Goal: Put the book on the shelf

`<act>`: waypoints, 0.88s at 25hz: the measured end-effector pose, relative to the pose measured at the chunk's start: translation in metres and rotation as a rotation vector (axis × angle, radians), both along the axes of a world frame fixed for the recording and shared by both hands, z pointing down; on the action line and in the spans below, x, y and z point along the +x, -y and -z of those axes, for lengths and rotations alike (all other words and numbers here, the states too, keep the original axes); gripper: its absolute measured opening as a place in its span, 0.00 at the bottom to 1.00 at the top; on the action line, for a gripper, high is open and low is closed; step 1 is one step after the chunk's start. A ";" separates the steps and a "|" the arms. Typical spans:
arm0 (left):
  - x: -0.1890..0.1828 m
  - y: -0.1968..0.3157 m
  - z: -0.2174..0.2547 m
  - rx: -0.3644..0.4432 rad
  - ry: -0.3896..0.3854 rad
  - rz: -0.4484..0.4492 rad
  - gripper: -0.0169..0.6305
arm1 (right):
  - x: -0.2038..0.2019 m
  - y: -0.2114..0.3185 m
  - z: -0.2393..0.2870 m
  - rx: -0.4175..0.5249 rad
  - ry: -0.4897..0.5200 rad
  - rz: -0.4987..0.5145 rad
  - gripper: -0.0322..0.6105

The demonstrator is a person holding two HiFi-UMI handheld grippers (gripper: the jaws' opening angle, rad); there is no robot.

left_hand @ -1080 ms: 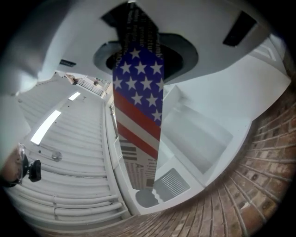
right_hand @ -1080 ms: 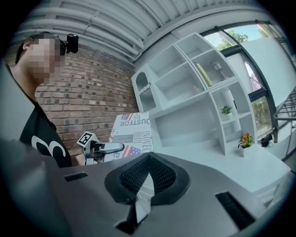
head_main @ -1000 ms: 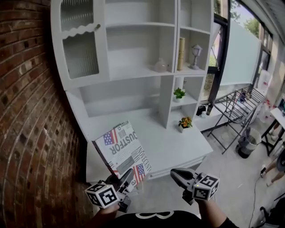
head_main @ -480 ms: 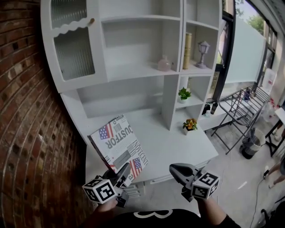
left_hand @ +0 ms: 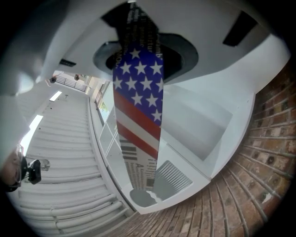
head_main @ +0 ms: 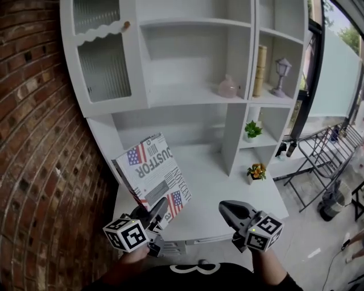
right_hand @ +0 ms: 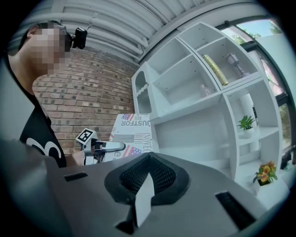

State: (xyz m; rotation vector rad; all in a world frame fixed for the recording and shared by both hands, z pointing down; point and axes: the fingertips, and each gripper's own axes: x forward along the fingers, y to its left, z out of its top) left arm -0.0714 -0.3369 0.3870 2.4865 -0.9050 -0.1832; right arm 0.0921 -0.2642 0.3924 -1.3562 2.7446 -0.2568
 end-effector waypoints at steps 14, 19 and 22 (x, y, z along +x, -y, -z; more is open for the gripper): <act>0.029 0.060 0.072 0.179 0.038 0.149 0.26 | 0.021 0.094 0.024 0.075 -0.042 0.167 0.05; 0.039 0.073 0.099 0.233 0.047 0.196 0.26 | 0.029 0.109 0.052 0.123 -0.029 0.201 0.05; 0.042 0.077 0.111 0.252 0.045 0.219 0.26 | 0.030 0.113 0.070 0.165 -0.033 0.224 0.05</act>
